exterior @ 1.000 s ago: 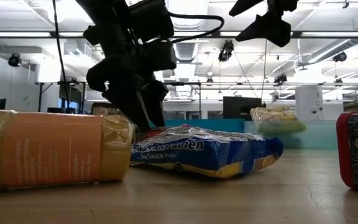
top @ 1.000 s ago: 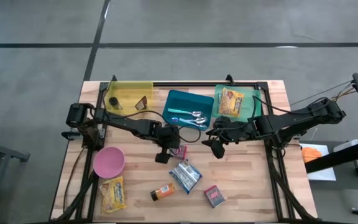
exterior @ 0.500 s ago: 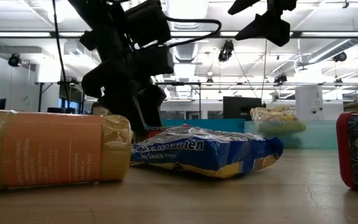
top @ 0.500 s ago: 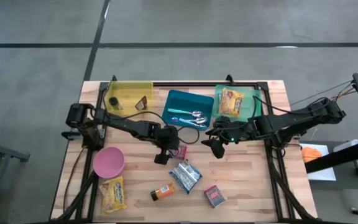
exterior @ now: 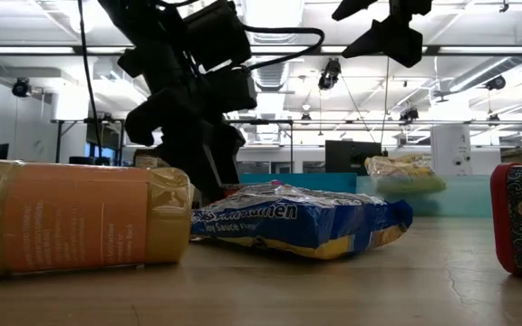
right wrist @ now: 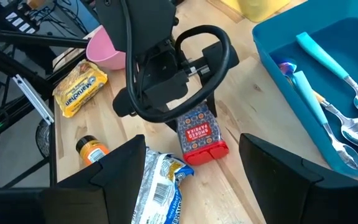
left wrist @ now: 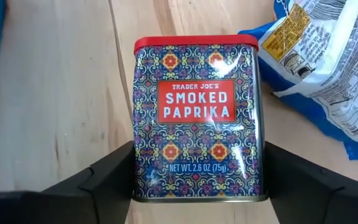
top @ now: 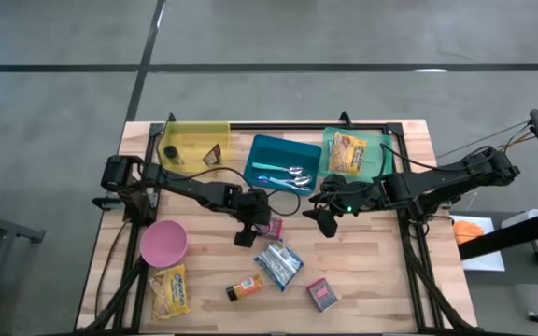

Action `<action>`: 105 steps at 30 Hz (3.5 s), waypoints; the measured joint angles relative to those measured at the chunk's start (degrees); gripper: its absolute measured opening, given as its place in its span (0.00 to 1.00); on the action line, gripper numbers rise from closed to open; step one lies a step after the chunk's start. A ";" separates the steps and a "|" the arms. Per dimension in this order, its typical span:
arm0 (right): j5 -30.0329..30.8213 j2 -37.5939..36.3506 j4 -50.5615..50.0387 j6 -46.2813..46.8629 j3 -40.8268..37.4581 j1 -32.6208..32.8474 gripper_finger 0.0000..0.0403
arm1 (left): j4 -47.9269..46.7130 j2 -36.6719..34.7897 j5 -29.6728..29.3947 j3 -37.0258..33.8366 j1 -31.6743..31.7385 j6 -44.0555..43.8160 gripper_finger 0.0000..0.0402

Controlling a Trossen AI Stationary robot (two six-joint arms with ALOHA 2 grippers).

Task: Pick & Place Food Item
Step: Put the red seasoning can into the yellow bin

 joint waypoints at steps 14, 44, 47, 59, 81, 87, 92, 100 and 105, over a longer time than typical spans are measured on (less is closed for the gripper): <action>-0.01 0.00 0.06 -0.11 0.00 0.00 0.63 | -1.74 -0.18 -0.04 0.21 0.10 -2.65 0.74; 29.45 -1.37 15.67 29.24 0.04 0.00 0.63 | -0.69 -24.59 -16.69 1.89 9.51 -19.10 0.74; 31.61 -1.34 16.16 29.37 0.04 -0.11 0.63 | 1.39 -24.58 -18.12 1.89 9.56 -20.15 0.74; 28.62 2.79 16.30 28.87 3.13 -1.69 0.63 | 5.52 -24.46 -12.85 4.80 9.48 -17.53 0.74; -1.44 8.94 -19.21 -42.35 33.11 -2.27 0.63 | -2.92 -24.57 35.27 12.41 14.38 -32.26 0.74; -2.10 12.64 -19.94 -48.22 38.23 -2.03 0.63 | 0.72 -24.55 41.40 12.36 14.33 -36.52 0.74; -1.86 11.99 -17.95 -39.15 40.94 -1.83 0.63 | 12.84 -25.06 46.93 12.36 14.32 -43.23 0.74; 14.31 4.41 7.47 -24.81 31.14 2.02 0.63 | 21.30 -28.79 30.05 12.41 15.53 -42.67 0.74; 34.13 3.36 10.50 -17.54 28.38 5.34 0.63 | 14.94 -29.48 5.06 12.41 15.63 -31.70 0.74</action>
